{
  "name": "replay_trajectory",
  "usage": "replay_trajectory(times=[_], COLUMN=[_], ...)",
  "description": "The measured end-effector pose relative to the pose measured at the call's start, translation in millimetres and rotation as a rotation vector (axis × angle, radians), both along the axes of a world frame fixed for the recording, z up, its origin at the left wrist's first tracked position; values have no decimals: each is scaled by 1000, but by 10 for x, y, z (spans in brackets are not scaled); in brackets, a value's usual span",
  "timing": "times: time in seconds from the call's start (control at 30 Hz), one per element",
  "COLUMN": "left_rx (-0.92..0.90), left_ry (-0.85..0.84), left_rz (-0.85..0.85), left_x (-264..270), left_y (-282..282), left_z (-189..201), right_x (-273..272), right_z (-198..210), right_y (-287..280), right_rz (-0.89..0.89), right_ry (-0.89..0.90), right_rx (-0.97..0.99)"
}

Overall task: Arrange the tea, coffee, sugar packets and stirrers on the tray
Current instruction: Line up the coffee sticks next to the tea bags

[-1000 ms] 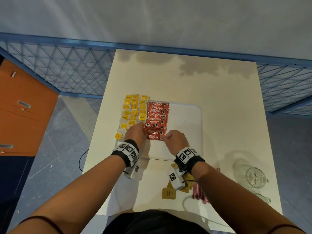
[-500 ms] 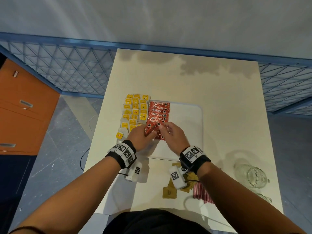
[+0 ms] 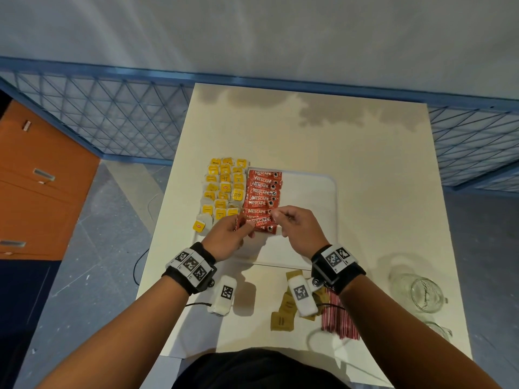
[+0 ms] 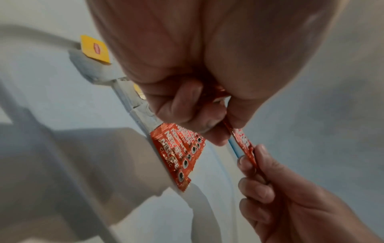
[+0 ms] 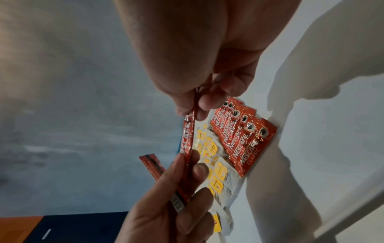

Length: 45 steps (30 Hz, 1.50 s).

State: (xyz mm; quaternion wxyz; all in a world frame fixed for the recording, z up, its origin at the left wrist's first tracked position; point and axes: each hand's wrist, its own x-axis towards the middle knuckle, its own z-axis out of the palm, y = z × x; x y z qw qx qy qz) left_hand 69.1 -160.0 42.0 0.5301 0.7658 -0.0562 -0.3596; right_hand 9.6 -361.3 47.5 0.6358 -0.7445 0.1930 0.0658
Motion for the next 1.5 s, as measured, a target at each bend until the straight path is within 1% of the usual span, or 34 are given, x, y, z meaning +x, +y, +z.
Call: replay_trajectory(times=[0.17, 0.23, 0.3, 0.4, 0.53, 0.63, 0.73, 0.87, 1.07, 1.17, 1.23, 1.33, 1.43, 1.5], left_rx=[119, 168, 223, 374, 554, 636, 667, 673, 641, 639, 651, 639, 612, 593], left_ry=[-72, -66, -95, -191, -238, -309, -343, -335, -386, -421, -444, -469, -495, -492], left_rz=[19, 23, -14, -86, -89, -128, -127, -104, -57, -66, -107, -213, -333, -364], left_x=[12, 20, 15, 19, 35, 21, 37, 65, 57, 15, -24, -90, -159, -193], left_y=[37, 52, 54, 72, 95, 37, 9, -4, -30, -37, -25, -8, -18, -6], left_z=[-77, -137, -142, -190, -282, -260, -276, -297, -280, -243, -243, -242, -223, -225], right_x=[-25, -32, -46, -66, -70, -57, -33, -32, -47, -56, -64, -97, -129, -147], right_z=[-78, -185, -296, -387, -478, -541, -543, -527, -498, -393, -296, -185, -251, -323], right_y=[-1, 11, 32, 78, 167, 223, 245, 234, 201, 218, 243, 279, 280, 260], right_rz=[61, 92, 100, 118, 161, 160, 137, 124, 97, 87, 80, 93, 142, 166], right_ry=[92, 130, 162, 214, 301, 312, 303, 305, 286, 228, 179, 132, 114, 112], right_rx=[-93, -160, -226, -335, -438, -486, -510, -506, -515, -422, -292, -103, -100, -133])
